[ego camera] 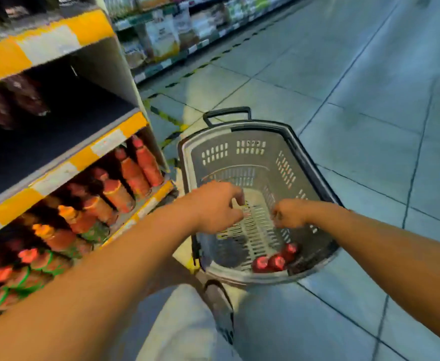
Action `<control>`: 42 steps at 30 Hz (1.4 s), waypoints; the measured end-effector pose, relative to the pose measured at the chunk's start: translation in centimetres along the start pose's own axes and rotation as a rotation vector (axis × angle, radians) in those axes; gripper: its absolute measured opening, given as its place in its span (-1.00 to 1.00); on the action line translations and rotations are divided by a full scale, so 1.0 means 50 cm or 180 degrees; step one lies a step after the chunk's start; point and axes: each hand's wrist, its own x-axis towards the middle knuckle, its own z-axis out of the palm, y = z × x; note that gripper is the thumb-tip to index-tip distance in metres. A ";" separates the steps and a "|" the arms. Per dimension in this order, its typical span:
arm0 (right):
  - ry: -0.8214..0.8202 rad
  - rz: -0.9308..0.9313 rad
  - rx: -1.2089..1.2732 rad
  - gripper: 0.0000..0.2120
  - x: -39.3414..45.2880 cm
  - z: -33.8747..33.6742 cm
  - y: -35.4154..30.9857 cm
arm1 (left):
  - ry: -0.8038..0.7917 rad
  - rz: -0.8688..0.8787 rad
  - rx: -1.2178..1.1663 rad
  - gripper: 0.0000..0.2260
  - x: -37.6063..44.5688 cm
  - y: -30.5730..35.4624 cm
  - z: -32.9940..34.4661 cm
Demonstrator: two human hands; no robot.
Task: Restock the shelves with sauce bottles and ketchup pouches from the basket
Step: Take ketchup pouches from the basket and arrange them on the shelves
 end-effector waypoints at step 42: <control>-0.1714 -0.0504 -0.0634 -0.55 0.149 0.162 0.028 | -0.1160 -0.0551 0.0162 -0.83 0.305 -0.047 0.403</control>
